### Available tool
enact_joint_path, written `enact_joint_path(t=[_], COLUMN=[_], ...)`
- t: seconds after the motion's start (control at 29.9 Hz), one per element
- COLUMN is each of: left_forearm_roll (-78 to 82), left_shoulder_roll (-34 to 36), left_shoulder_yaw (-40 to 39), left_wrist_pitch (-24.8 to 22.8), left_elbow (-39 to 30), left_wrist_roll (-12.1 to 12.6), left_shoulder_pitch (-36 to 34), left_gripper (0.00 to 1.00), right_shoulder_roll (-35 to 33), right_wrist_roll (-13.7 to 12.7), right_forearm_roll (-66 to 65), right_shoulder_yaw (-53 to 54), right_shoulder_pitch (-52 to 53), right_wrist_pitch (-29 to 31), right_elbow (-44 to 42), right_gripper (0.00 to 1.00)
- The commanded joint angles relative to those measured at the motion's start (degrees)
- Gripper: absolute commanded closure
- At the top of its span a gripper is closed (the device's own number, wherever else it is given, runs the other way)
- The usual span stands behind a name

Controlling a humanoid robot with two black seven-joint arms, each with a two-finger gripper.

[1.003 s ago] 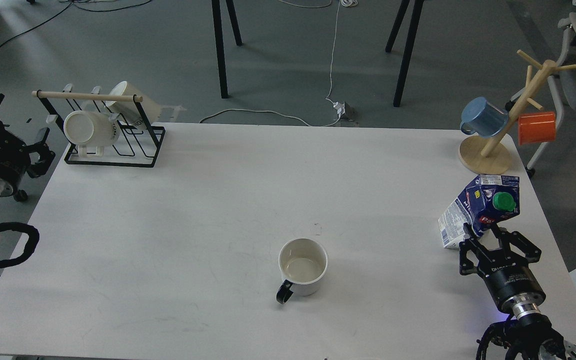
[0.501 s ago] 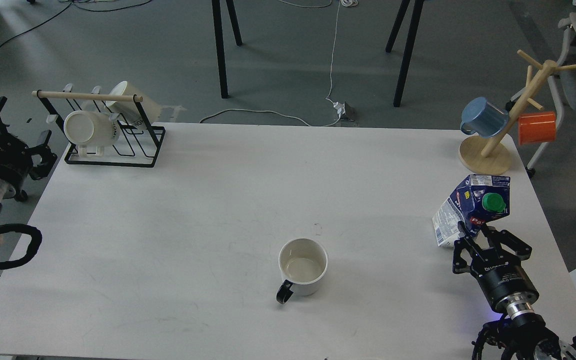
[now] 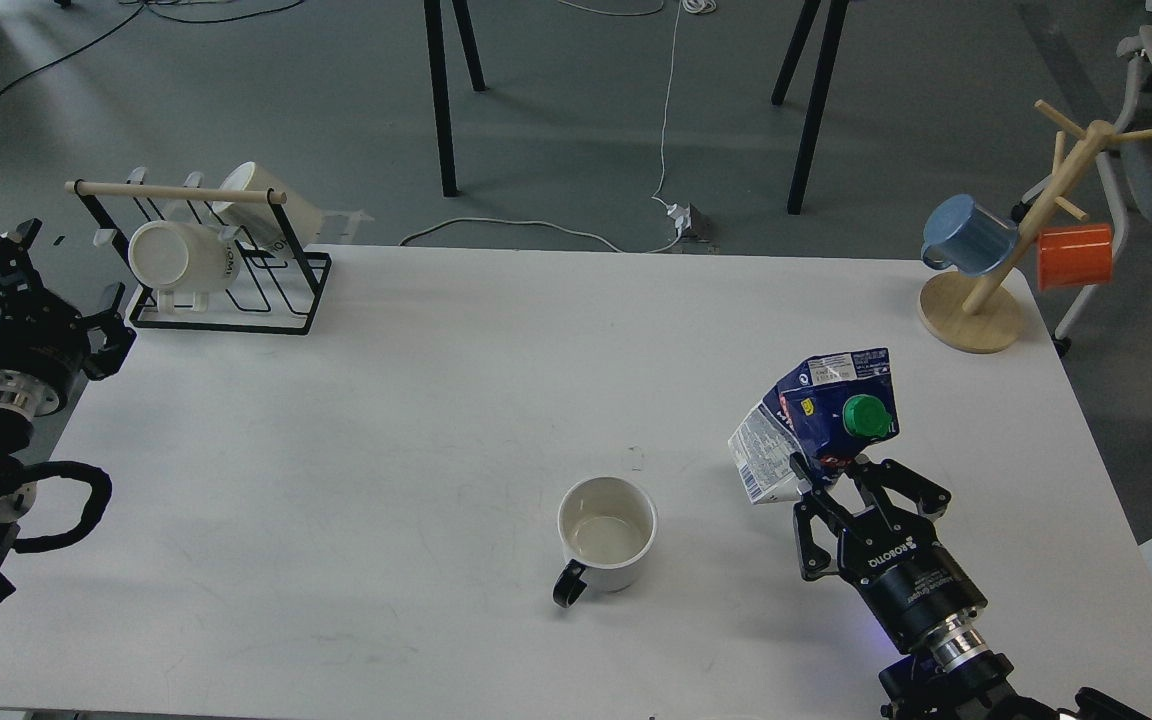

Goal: Place cup and milk with both arms
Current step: 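Slide the carton toward the mug and set it beside it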

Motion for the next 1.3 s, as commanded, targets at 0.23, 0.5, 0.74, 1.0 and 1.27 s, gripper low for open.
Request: enact_joint_path(t=[0.23, 0.5, 0.74, 1.0, 1.27], left_forearm_roll=[0.0, 0.0, 0.0, 0.0, 0.0], left_shoulder_roll=[0.2, 0.2, 0.3, -0.1, -0.1], left_shoulder_yaw=[0.0, 0.0, 0.0, 0.1, 0.0], left_wrist_pitch=[0.0, 0.0, 0.0, 0.0, 0.0], left_elbow=[1.2, 1.2, 2.0, 3.1, 3.2], left_wrist_roll=[0.0, 0.0, 0.0, 0.0, 0.0], left_shoulder_pitch=[0.1, 0.1, 0.1, 0.1, 0.1], left_gripper=[0.01, 0.01, 0.01, 0.01, 0.01], right_shoulder_roll=[4.5, 7.7, 8.7, 8.8, 8.8], right_wrist_roll=[0.0, 0.0, 0.1, 0.0, 0.1], right_forearm_roll=[-7.5, -10.0, -10.7, -10.6, -10.5], right_shoulder_yaw=[-1.4, -5.2, -5.9, -5.4, -5.5], right_shoulder_pitch=[-3.6, -3.6, -4.0, -4.0, -4.1], right_wrist_pitch=[0.0, 0.0, 0.0, 0.0, 0.0], right_elbow=[-1.5, -2.3, -2.8, -3.2, -3.9], right_gripper=[0.65, 0.65, 0.65, 0.60, 0.54])
